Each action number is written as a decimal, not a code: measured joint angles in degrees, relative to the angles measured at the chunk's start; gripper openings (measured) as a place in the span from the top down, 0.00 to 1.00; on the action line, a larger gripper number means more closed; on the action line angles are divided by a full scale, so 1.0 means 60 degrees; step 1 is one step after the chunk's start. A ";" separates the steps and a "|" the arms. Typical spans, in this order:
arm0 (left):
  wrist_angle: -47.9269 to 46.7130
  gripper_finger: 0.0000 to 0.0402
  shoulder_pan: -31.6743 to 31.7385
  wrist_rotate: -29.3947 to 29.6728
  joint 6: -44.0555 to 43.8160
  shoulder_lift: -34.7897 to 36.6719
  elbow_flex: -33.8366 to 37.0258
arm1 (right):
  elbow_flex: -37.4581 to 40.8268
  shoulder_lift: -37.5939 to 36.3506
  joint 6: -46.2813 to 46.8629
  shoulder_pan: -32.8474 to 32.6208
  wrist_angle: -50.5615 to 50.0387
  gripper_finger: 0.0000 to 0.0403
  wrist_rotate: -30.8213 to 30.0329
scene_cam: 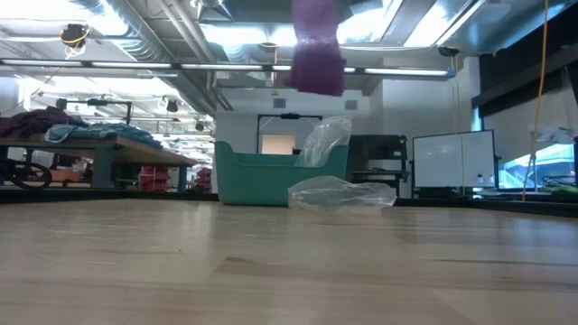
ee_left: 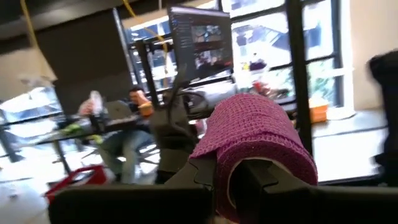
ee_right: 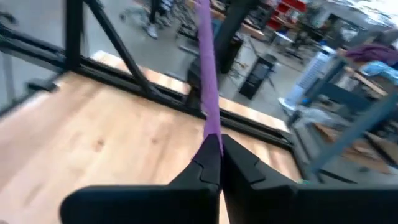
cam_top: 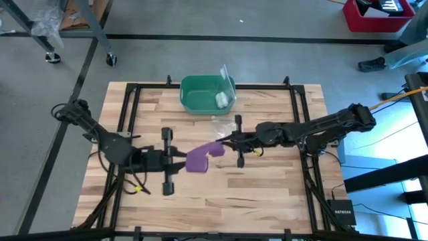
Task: Roll bandage
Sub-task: Roll the violet bandage
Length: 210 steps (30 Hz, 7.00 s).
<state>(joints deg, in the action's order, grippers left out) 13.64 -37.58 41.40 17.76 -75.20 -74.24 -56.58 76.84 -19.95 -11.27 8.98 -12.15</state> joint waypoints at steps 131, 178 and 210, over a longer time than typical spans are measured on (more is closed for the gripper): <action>0.0628 0.96 0.4159 -0.1892 -0.4706 -0.1807 0.4022 | -0.5939 0.3154 0.2092 0.3114 -0.9020 0.27 0.2163; 0.0625 0.96 0.4162 -0.1868 -0.4633 -0.1800 0.4014 | -0.5868 0.2360 0.1789 0.0693 -0.9502 0.27 0.1528; 0.0519 0.96 0.2700 -0.3658 -0.1834 -0.1754 0.3745 | -0.5461 0.1780 0.0089 0.1568 -0.9182 0.98 -0.1204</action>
<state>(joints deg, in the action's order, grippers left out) 16.76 -21.37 19.45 6.76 -85.72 -51.77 -89.34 87.53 -19.42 -1.86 -46.11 -19.38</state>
